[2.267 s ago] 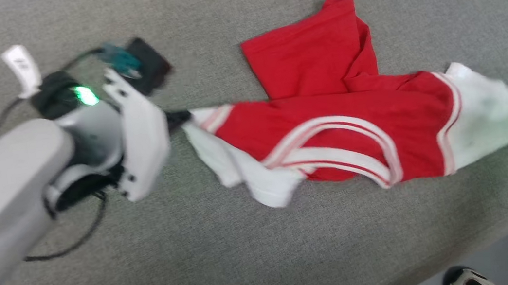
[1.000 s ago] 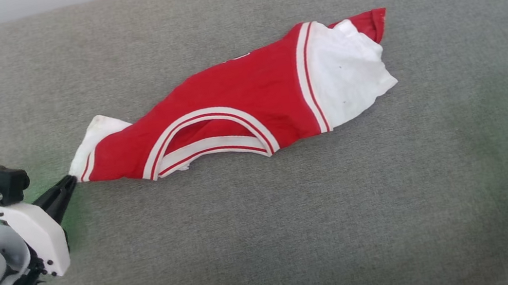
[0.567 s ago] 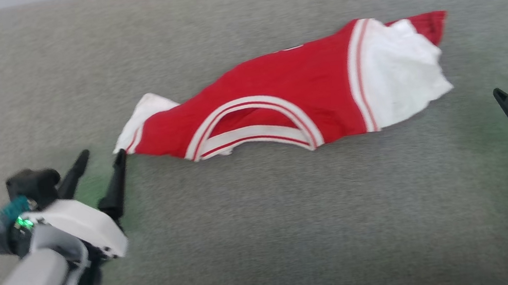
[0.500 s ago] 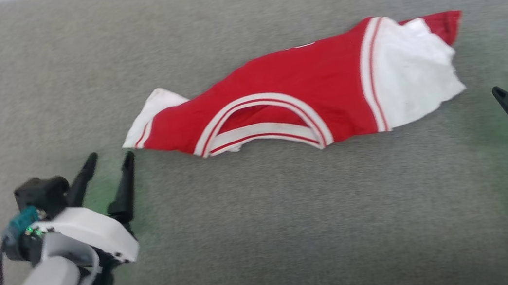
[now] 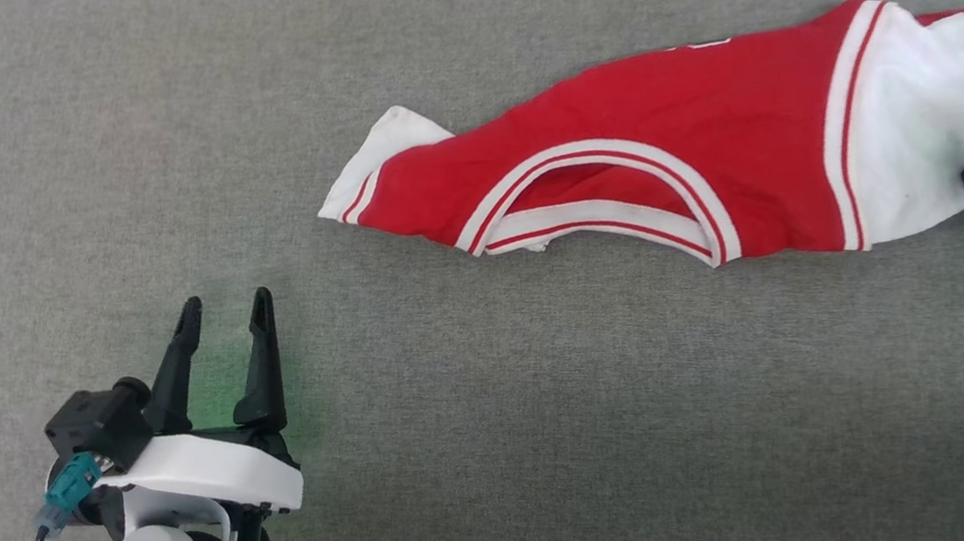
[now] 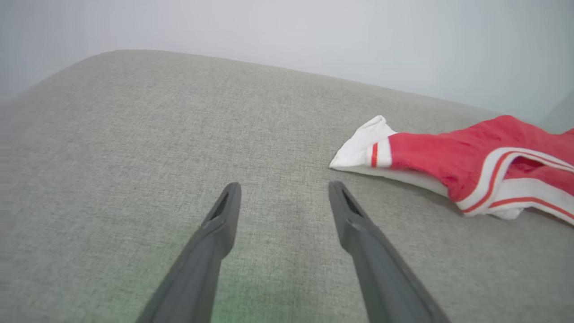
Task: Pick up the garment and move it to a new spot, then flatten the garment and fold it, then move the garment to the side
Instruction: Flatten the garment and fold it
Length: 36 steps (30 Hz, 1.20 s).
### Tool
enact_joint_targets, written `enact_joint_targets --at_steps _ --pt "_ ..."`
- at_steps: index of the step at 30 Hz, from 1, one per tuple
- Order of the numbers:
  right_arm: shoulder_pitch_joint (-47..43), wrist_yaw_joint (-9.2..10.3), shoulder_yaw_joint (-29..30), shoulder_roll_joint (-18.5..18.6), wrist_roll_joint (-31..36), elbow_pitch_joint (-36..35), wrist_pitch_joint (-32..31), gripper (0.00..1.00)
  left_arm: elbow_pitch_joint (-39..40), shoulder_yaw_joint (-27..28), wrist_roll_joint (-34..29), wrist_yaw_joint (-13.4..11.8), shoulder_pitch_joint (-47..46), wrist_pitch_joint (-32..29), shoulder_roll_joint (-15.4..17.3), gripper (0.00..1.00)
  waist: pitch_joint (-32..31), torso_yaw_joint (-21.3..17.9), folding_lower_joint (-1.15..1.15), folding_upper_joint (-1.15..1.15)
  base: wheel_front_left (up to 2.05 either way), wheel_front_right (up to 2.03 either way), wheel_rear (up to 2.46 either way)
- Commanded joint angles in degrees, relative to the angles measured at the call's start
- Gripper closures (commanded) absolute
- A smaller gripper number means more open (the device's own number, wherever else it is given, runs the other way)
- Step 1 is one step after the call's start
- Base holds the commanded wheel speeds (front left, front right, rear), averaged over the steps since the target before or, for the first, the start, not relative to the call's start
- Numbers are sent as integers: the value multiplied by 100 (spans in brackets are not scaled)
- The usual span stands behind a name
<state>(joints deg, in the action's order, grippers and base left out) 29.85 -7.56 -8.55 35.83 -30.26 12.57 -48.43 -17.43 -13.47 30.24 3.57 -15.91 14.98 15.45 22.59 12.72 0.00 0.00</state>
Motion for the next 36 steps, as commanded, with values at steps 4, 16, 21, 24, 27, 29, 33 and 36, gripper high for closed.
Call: enact_joint_targets --at_steps 4,16,21,24,27,29,33,36 --pt "-36 14 -100 -66 -94 179 -35 100 -61 388 -357 212 75 30 -252 0 78 9 0 0 0 0 0" --pt "-1085 15 1068 1 -18 -498 401 100 19 1000 -821 391 144 29 -412 0 -190 -649 0 0 0 0 0" --pt "-1794 14 1717 -113 -28 -827 307 100 119 1132 -869 393 206 29 -423 0 -243 -874 0 0 0 0 0" --pt "-2232 14 2179 -303 -50 -933 288 100 163 1119 -889 397 225 29 -413 0 -243 -977 0 0 0 0 0" --pt "-2542 14 2580 -454 92 -902 392 100 192 1090 -872 397 215 30 -383 0 -231 -1040 0 0 0 0 0" --pt "-2653 14 2773 -613 144 -836 466 100 204 1065 -852 396 213 30 -363 0 -220 -1063 0 0 0 0 0" --pt "-2727 14 2905 -830 228 -725 598 100 219 1037 -768 395 178 30 -288 0 -193 -1092 0 0 0 0 0" --pt "-2620 14 2946 -959 178 -753 815 85 293 961 -668 395 107 31 -181 0 -198 -1120 0 0 0 0 0"
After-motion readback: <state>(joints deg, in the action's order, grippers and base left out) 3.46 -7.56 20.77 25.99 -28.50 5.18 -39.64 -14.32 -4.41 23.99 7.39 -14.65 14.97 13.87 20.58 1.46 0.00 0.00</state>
